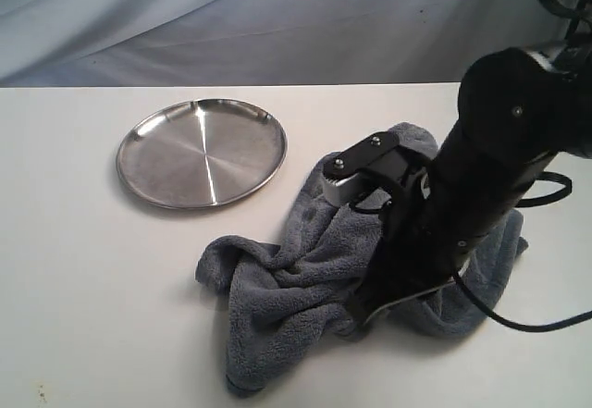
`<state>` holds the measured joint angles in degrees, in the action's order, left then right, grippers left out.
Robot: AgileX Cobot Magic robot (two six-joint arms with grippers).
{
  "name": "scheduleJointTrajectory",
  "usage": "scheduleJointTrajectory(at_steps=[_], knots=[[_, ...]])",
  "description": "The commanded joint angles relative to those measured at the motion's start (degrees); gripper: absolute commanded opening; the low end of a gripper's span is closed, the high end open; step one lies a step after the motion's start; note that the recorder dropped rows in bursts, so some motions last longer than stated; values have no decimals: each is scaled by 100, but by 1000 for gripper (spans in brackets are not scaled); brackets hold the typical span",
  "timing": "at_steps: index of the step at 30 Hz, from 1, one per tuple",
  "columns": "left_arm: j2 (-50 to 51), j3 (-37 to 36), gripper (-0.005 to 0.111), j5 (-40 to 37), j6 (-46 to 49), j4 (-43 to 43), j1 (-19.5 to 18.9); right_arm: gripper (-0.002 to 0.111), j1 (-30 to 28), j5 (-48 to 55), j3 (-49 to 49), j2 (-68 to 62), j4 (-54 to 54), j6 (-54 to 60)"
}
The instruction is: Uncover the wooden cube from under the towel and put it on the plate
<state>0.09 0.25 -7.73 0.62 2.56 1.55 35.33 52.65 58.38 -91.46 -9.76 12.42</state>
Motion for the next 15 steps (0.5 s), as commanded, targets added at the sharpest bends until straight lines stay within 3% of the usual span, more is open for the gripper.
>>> scheduleJointTrajectory(at_steps=[1,6,15], knots=[[-9,-25,1,12,-17,-4,5,0,-103,-245,-564,193,457,-267],[-9,-25,1,12,-17,-4,5,0,-796,-294,-956,368,669,-531],[-9,-25,1,12,1,-4,5,0,-2120,-535,-797,373,788,-851]])
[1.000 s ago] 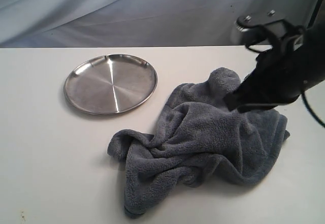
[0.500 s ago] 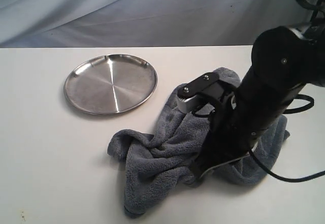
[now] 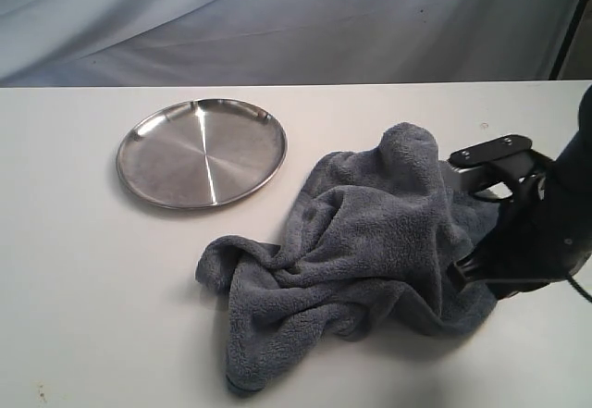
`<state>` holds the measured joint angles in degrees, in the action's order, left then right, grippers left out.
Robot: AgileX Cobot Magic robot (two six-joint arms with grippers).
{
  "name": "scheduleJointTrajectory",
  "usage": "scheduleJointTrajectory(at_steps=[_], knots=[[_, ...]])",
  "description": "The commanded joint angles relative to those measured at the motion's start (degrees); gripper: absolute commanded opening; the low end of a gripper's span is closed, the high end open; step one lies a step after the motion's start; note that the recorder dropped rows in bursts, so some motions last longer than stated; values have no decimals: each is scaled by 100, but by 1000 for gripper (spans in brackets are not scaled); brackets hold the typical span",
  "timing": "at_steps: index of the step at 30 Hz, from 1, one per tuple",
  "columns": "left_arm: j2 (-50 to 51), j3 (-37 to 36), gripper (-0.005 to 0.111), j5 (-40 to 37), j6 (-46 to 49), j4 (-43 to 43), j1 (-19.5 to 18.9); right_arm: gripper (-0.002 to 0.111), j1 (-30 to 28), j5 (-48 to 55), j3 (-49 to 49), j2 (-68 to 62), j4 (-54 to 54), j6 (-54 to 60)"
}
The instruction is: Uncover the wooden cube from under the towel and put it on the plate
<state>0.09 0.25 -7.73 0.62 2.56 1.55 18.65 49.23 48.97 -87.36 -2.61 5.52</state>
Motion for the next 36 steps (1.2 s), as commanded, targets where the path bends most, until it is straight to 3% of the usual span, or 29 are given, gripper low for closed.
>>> scheduleJointTrajectory(at_steps=[1,6,16,26,36], knots=[[-9,-25,1,12,1,-4,5,0,-549,-193,237,-89,74,-187],[-9,-25,1,12,1,-4,5,0,-943,-193,983,-478,74,-255],[-9,-25,1,12,-20,-4,5,0,-859,300,3143,-1975,-38,-255],[-9,-25,1,12,-6,-4,5,0,36,785,4919,-2774,-81,-192],[-9,-25,1,12,-17,-4,5,0,1392,794,5177,-2834,-163,-192]])
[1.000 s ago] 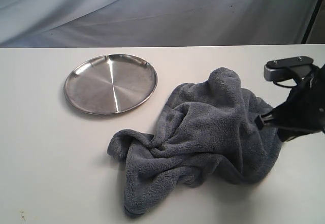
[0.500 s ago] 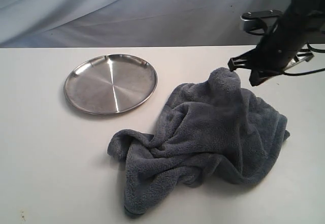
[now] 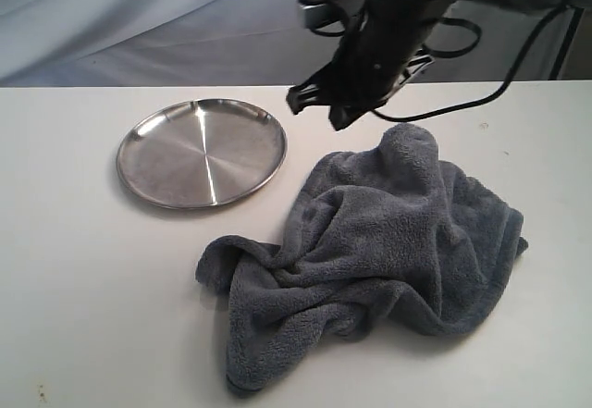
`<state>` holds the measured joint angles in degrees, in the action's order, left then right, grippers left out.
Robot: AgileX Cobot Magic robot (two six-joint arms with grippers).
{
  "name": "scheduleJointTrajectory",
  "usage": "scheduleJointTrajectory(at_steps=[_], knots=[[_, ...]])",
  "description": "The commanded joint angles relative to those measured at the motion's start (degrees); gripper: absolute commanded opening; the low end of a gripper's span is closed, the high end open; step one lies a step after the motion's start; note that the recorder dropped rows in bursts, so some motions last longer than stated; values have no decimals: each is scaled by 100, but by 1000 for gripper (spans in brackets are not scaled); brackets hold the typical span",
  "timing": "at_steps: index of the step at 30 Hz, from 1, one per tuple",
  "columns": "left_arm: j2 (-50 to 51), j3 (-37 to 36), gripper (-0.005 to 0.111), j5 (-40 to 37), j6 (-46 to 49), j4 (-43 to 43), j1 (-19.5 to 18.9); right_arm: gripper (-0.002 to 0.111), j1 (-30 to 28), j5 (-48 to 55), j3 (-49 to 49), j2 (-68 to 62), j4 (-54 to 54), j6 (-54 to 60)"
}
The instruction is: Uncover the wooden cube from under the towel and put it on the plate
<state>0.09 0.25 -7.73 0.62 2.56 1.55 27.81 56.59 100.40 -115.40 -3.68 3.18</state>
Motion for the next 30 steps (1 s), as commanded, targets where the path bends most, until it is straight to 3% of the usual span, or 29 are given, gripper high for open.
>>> scheduleJointTrajectory(at_steps=[1,8,20,25,30], knots=[[-9,-25,1,12,-17,-4,5,0,627,70,34,-30,-57,42],[-9,-25,1,12,-17,-4,5,0,1475,181,-399,157,0,18],[-9,-25,1,12,3,-4,5,0,1944,-1332,-3847,1927,0,-367],[-9,-25,1,12,-17,-4,5,0,1385,-1708,-4959,2632,10,-407],[-9,-25,1,12,-17,-4,5,0,530,-1809,-5450,3079,313,-448]])
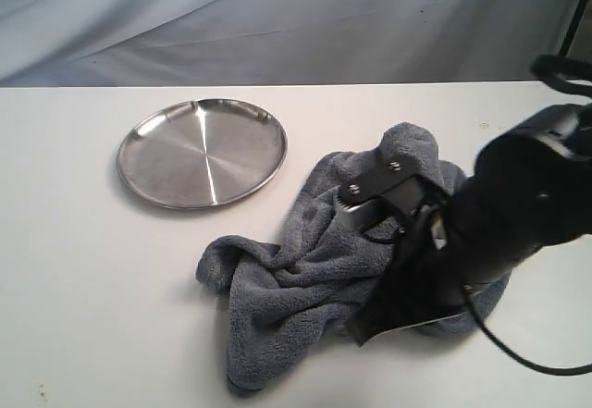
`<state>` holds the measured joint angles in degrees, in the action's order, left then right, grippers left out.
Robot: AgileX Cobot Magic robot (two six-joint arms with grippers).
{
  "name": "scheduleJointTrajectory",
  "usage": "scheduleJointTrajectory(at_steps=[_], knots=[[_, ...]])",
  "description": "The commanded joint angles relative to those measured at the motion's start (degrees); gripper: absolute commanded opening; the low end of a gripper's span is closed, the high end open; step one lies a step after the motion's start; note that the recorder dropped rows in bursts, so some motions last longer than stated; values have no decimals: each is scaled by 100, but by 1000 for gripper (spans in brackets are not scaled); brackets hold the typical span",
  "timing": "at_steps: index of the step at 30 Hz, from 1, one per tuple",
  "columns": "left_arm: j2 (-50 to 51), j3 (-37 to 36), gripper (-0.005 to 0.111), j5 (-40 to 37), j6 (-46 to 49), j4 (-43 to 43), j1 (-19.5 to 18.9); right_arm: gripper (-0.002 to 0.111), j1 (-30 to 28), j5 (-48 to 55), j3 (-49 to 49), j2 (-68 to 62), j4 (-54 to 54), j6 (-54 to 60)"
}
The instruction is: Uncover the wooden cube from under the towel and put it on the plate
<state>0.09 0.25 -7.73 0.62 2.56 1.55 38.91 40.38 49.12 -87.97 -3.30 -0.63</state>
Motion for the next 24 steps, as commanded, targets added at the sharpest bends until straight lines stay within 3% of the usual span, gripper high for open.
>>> scheduleJointTrajectory(at_steps=[1,7,10,16,24], knots=[[-9,-25,1,12,-17,-4,5,0,-958,-174,-336,444,399,-124],[-9,-25,1,12,-17,-4,5,0,-2392,-850,-298,468,330,-129],[-9,-25,1,12,-17,-4,5,0,-2706,-767,193,28,265,-129],[-9,-25,1,12,-17,-4,5,0,-2684,180,2057,-1279,265,-71],[-9,-25,1,12,-4,-4,5,0,-2173,867,3501,-2011,150,128]])
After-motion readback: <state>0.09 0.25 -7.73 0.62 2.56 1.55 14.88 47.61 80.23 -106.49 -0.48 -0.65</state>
